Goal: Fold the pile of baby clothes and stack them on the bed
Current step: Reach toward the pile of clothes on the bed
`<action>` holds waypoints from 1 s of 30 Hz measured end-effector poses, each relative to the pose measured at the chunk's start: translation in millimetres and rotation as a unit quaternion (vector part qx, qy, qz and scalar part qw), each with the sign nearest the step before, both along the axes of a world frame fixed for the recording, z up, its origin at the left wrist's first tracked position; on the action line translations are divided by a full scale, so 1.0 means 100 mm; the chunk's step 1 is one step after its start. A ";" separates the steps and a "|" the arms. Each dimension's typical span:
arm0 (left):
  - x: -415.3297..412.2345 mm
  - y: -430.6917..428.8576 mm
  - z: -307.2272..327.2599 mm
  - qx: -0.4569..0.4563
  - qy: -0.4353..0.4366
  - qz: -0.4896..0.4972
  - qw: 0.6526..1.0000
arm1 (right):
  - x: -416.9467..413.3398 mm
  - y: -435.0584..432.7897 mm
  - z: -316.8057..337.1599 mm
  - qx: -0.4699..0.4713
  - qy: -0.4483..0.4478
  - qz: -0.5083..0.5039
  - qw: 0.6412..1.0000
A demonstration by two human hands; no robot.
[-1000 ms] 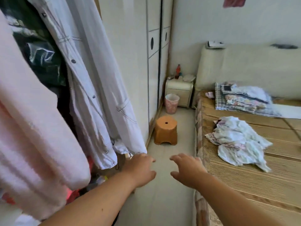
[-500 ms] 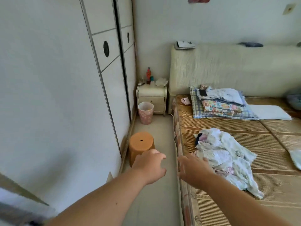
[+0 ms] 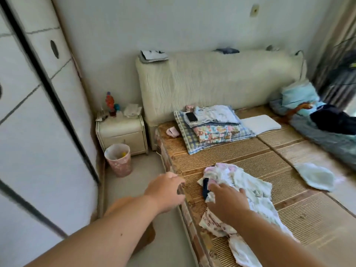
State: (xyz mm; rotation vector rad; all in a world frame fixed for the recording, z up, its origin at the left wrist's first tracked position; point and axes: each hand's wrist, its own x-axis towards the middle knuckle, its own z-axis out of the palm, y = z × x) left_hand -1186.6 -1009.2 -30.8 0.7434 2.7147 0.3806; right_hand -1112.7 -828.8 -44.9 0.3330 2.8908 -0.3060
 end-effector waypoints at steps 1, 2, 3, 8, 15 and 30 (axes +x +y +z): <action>-0.21 0.08 0.00 -0.003 0.002 -0.019 1.000 | -0.11 0.04 0.02 -0.002 -0.004 -0.027 1.000; -0.41 0.18 0.00 -0.012 0.004 -0.042 0.999 | -0.21 0.08 0.05 0.008 -0.011 -0.052 0.999; -0.55 0.27 0.02 -0.017 0.000 -0.058 0.998 | -0.28 0.11 0.06 0.013 -0.016 -0.070 0.997; -1.24 0.94 -0.14 -0.027 -0.018 -0.139 0.990 | -0.68 0.62 0.00 0.019 -0.010 -0.164 0.986; -1.97 2.11 -0.33 -0.031 -0.040 -0.248 0.967 | -1.29 1.53 -0.26 0.018 -0.018 -0.240 0.970; -2.96 3.70 -0.22 -0.010 0.055 -0.448 0.892 | -1.97 2.59 -0.19 0.022 0.021 -0.337 0.941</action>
